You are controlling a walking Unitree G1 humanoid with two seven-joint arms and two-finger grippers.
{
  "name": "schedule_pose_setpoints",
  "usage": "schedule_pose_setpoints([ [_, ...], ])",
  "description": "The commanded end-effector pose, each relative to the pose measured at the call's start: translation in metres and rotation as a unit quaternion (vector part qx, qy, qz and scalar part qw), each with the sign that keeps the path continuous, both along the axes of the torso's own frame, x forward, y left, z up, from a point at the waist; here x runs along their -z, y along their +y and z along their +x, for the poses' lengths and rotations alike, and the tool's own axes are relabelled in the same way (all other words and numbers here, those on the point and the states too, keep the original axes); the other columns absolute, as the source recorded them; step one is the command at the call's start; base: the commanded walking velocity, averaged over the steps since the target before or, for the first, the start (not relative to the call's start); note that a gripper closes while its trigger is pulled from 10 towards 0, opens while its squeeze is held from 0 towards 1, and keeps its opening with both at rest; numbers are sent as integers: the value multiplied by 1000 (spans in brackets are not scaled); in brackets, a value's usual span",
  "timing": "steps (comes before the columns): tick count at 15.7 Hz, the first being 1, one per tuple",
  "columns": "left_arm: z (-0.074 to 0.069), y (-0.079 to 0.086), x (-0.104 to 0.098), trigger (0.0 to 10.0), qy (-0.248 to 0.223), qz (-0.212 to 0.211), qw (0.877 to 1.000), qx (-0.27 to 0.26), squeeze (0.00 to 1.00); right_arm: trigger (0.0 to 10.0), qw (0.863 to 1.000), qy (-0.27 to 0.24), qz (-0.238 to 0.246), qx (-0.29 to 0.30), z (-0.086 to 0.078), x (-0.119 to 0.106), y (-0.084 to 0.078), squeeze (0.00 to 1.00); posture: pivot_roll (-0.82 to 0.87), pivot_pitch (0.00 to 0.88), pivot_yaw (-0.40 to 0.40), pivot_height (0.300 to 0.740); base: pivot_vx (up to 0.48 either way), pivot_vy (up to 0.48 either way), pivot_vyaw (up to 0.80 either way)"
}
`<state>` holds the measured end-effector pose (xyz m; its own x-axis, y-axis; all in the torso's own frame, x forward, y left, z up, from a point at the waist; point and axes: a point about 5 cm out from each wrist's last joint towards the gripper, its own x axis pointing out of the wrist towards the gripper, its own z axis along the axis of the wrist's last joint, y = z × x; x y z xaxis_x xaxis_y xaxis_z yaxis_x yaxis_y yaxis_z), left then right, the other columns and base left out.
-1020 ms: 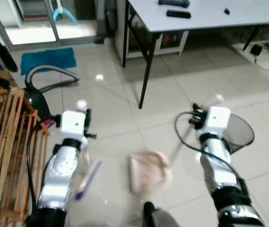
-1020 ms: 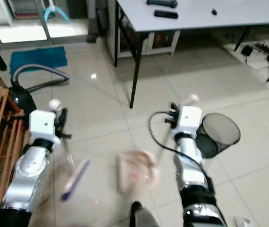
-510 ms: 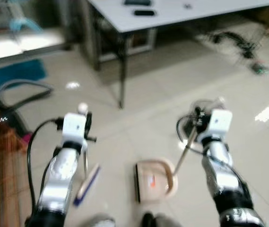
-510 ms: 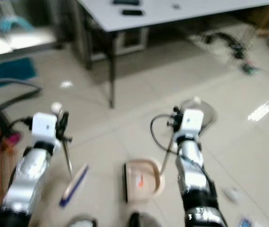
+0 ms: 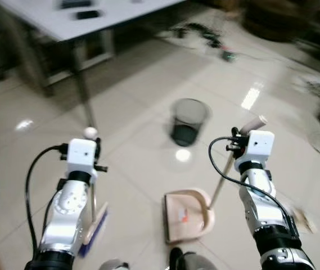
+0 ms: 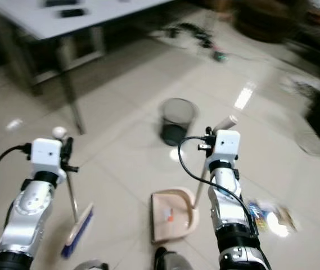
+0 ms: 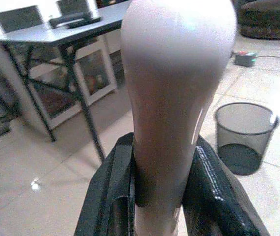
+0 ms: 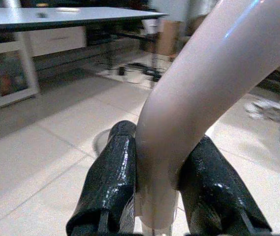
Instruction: Sweep floor
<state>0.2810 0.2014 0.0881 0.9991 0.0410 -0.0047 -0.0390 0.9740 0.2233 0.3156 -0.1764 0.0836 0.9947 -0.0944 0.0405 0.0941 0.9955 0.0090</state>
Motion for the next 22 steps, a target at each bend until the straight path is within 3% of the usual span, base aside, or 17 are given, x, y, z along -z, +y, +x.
schedule_pose_setpoints([
  [1, 0, 0, -3, 10000, -11, -7, 1000, -4, 0, 10000, 1000, -14, 5, 6, 4, -7, -1, 0, 63, 99, -20, 740, 0, 0, -800],
  [4, -1, 0, -8, 10000, -34, 2, 999, -4, 0, 10000, 1000, -10, 3, 14, 4, -6, -4, 0, 65, 97, -26, 740, 0, 0, -800],
  [10, -1, -1, -13, 10000, -50, -23, 998, 6, 0, 10000, 1000, -7, 0, 12, 5, -6, -2, 0, 63, 94, -31, 740, 44, 0, -800],
  [15, 1, 3, -17, 10000, -58, -31, 998, 11, 0, 10000, 1000, -11, 7, 7, 5, -6, 0, 0, 59, 93, -31, 740, 442, 0, -741],
  [22, 5, 8, -20, 10000, -65, -32, 997, 12, 0, 10000, 1000, -16, 11, 6, 2, -6, -1, 0, 42, 91, -17, 740, 480, 0, 0],
])
